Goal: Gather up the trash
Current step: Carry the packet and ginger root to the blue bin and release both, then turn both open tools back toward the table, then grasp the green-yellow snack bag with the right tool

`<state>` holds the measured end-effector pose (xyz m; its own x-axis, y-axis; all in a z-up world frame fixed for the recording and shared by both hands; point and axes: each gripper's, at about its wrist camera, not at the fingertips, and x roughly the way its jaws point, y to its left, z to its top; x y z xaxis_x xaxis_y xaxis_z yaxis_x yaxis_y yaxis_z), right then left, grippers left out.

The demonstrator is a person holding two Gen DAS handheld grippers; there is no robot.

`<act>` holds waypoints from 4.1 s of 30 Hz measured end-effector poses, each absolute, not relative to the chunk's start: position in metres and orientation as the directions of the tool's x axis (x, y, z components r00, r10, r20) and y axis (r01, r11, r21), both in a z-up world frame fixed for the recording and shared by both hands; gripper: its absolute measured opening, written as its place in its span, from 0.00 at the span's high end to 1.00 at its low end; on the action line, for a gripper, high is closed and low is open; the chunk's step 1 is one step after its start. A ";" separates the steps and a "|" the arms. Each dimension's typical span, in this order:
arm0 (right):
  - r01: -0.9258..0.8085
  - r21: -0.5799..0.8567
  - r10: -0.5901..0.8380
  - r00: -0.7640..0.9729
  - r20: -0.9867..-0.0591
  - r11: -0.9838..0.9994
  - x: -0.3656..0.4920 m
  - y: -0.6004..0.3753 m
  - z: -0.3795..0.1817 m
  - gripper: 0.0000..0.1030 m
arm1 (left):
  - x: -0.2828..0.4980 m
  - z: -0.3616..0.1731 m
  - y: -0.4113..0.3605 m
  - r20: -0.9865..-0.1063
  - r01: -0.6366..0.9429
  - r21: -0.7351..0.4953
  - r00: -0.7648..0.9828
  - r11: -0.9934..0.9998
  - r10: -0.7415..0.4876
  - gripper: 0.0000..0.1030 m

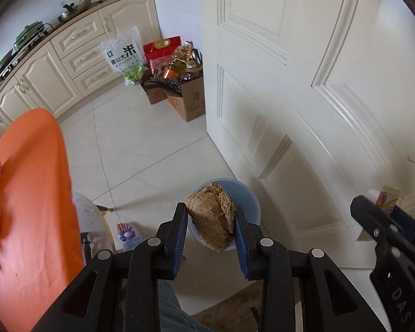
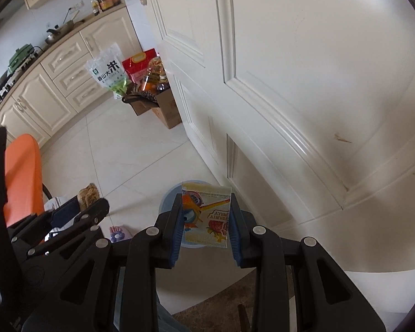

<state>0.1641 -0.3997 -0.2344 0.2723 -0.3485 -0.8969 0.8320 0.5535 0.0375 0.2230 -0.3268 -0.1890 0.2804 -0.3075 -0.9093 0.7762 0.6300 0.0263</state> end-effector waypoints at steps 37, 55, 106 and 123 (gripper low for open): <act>0.811 0.042 -0.337 0.290 -0.896 0.584 0.188 -0.382 -0.225 0.18 | 0.250 -0.184 -0.295 -0.922 0.708 0.024 0.289 0.706 -0.258 0.40; 0.745 0.052 -0.378 0.396 -0.837 0.665 0.185 -0.323 -0.172 0.15 | 0.212 -0.121 -0.202 -0.862 0.649 0.001 0.386 0.761 -0.328 0.34; -0.002 -0.044 -0.038 0.463 -0.886 0.999 0.495 -0.024 -0.215 0.04 | 0.335 -0.107 0.197 -0.843 -0.071 -0.079 0.537 0.994 -0.028 0.12; -0.110 -0.011 0.028 0.347 -0.937 0.994 0.558 -0.001 -0.273 0.54 | 0.402 -0.143 0.219 -0.857 -0.071 -0.111 0.512 0.991 -0.059 0.12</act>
